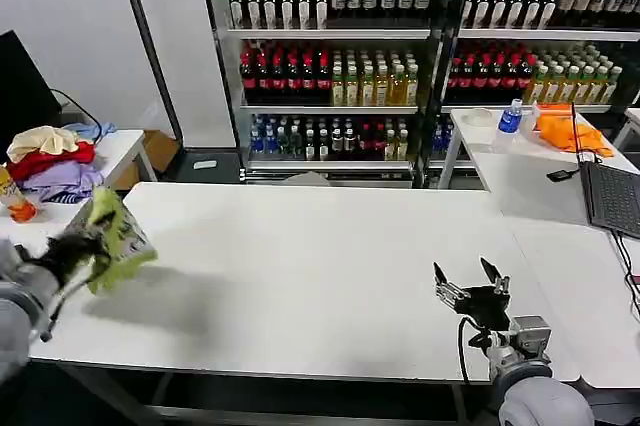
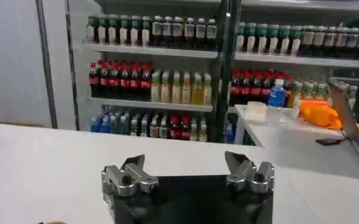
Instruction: Fold and organize the clothes.
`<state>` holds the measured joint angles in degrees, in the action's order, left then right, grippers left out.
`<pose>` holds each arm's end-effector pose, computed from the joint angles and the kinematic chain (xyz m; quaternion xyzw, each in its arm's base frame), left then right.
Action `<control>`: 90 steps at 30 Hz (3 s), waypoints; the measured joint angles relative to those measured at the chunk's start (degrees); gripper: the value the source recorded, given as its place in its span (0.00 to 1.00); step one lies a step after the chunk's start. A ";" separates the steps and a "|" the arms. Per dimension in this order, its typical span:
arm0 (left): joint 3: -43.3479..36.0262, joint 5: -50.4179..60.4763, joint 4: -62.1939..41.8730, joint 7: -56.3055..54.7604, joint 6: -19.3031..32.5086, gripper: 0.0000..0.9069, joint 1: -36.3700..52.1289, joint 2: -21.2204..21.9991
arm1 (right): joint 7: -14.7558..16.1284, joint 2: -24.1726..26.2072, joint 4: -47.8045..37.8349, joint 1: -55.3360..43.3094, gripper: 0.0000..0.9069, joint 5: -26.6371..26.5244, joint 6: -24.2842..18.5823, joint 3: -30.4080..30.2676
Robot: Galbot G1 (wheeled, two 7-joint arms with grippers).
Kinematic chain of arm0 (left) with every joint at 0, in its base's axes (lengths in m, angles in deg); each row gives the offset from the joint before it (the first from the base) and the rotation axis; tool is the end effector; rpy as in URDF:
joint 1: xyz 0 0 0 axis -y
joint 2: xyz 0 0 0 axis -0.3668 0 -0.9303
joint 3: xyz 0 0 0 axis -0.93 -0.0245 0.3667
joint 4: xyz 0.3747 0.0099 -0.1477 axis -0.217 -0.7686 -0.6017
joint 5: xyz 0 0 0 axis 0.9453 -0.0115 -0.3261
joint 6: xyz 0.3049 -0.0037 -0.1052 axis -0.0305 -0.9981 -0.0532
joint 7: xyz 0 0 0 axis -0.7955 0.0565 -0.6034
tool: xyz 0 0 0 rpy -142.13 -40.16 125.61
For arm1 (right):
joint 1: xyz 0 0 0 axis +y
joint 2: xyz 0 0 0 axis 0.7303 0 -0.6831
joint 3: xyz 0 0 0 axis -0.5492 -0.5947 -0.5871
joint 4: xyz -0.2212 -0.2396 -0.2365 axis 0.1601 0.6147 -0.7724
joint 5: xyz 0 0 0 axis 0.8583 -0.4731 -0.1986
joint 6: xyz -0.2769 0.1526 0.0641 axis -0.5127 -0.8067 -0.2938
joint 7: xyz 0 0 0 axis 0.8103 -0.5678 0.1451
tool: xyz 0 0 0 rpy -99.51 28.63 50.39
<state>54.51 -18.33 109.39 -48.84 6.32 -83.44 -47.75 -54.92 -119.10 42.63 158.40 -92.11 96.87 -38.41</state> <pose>0.2459 0.2606 -0.1950 0.0003 -0.9890 0.0015 0.1480 0.1687 -0.0905 -0.2610 0.0207 -0.9931 0.0365 0.1095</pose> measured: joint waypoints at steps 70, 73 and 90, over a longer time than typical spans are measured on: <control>-30.23 99.71 -10.57 -4.79 18.74 0.01 6.29 12.33 | 0.37 0.55 -2.70 3.01 1.00 -1.06 -0.51 5.57; -34.20 102.81 -11.01 -3.82 18.80 0.02 8.45 13.69 | 0.42 0.58 -2.98 2.95 1.00 -1.00 -0.51 5.52; -48.85 67.79 -9.58 2.23 3.66 1.00 21.01 20.09 | 0.59 0.42 -4.00 1.20 1.00 -1.88 -0.01 4.19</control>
<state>5.67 49.45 99.81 -46.61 9.99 -62.43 -27.66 -54.32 -118.68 38.63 159.60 -93.99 96.86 -34.22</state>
